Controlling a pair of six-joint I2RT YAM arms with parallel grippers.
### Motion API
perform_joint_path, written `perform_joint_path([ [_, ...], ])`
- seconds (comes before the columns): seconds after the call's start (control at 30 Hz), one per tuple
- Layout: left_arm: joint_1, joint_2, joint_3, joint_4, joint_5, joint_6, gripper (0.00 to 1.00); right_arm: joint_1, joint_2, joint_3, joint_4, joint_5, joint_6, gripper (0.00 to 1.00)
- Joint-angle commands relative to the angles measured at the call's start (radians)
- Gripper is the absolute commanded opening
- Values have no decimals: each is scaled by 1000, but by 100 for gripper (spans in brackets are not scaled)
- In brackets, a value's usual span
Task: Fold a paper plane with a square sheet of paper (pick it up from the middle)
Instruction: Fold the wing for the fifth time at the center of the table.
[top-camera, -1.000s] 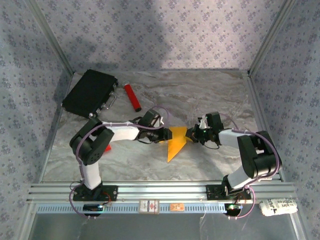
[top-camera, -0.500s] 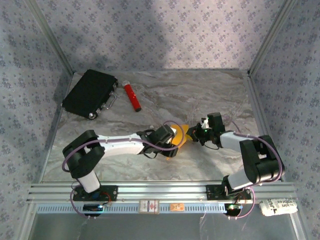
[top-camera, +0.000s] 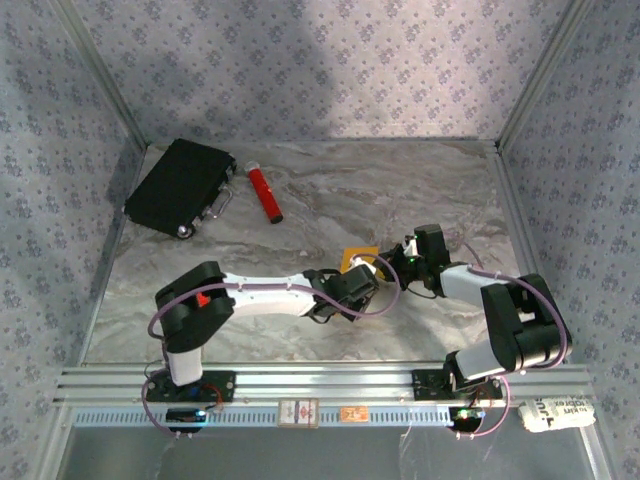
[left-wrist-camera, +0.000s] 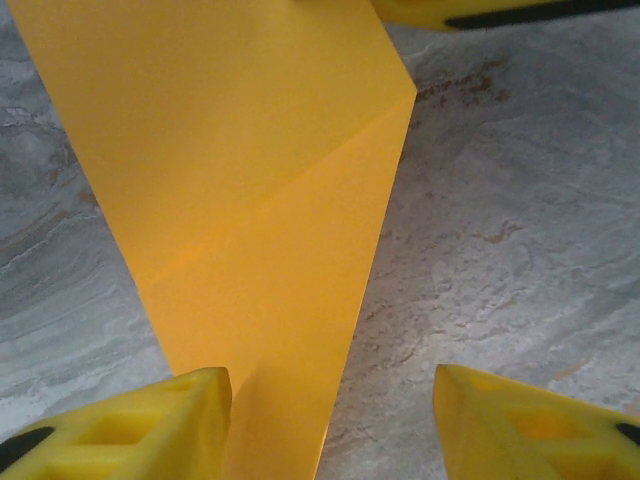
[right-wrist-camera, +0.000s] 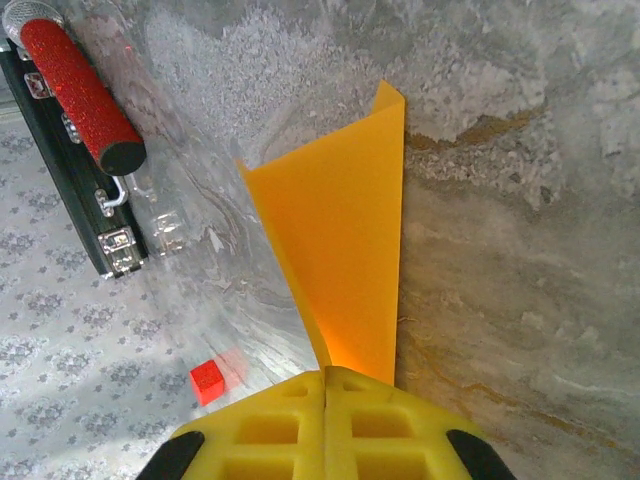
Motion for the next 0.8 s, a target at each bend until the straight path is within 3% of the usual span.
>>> perform_joint_path([
  [0.0, -12, 40, 51, -86, -86, 20, 52, 6, -30, -15, -1, 16, 23, 6],
  [0.5, -37, 79, 68, -119, -167, 8, 30, 7, -48, -23, -4, 25, 29, 7],
  [0.77, -38, 85, 68, -128, -182, 8, 28, 7, -49, -27, -4, 27, 27, 7],
])
